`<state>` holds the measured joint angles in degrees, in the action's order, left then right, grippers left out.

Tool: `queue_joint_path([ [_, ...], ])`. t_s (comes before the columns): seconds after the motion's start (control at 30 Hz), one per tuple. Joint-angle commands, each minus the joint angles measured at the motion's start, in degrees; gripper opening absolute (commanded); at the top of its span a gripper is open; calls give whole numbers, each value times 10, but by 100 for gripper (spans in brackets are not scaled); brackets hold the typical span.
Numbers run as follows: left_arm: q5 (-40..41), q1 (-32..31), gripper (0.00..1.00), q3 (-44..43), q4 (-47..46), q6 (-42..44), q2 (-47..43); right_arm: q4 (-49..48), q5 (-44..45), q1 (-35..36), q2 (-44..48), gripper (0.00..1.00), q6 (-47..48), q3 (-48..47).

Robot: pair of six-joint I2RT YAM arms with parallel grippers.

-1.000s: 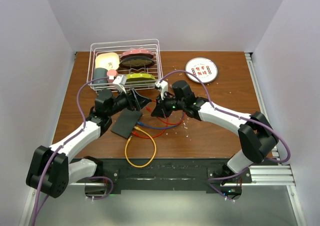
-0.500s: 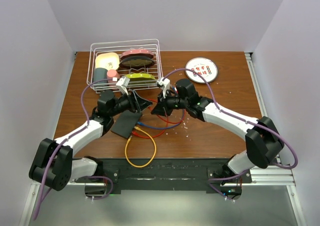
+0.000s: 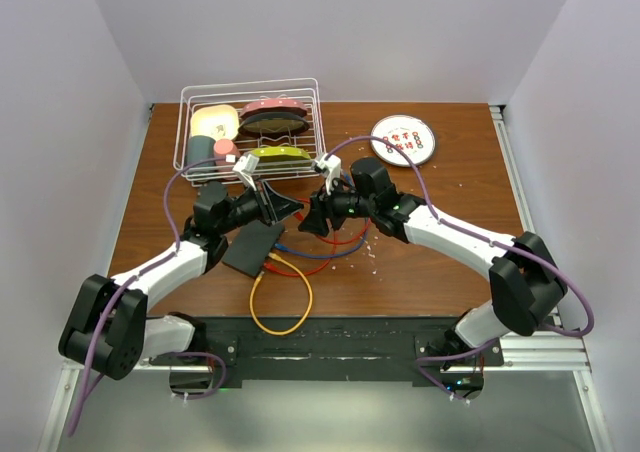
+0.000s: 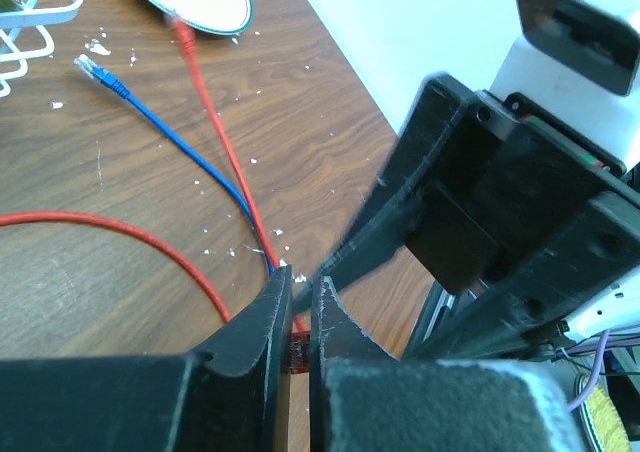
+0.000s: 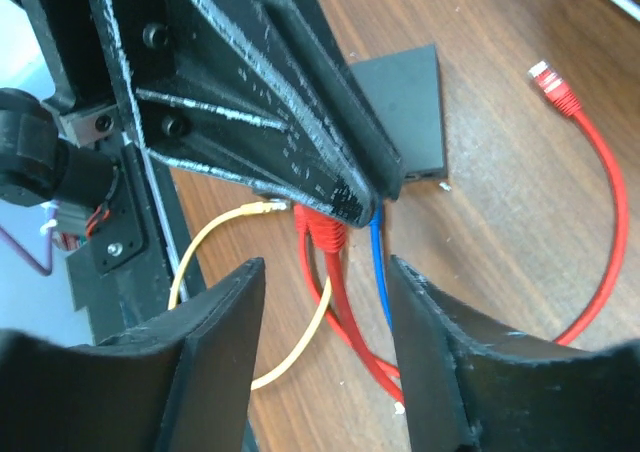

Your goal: Insert the plug into the switch port

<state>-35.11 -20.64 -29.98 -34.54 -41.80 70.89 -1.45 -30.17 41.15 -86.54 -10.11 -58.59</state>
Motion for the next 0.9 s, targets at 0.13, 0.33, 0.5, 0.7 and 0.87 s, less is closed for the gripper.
queue_joint_path([
  [0.13, 2, 3, 0, 4, -22, 1, -13, -48, 24, 2, 9, 56, -19, -24],
  [0.33, 3, 3, 0, 4, -20, 0, -13, -48, 50, 1, 9, 56, -19, -21],
  [0.5, 4, 3, 0, 4, -20, 1, -13, -47, 45, 1, -3, 49, -24, -24],
  [0.7, 6, 3, 0, 6, -20, -1, -15, -58, 25, 2, -15, 47, -31, -23],
  [0.87, 7, 3, 0, 6, -20, -3, -15, -65, 12, 3, -20, 47, -37, -24],
])
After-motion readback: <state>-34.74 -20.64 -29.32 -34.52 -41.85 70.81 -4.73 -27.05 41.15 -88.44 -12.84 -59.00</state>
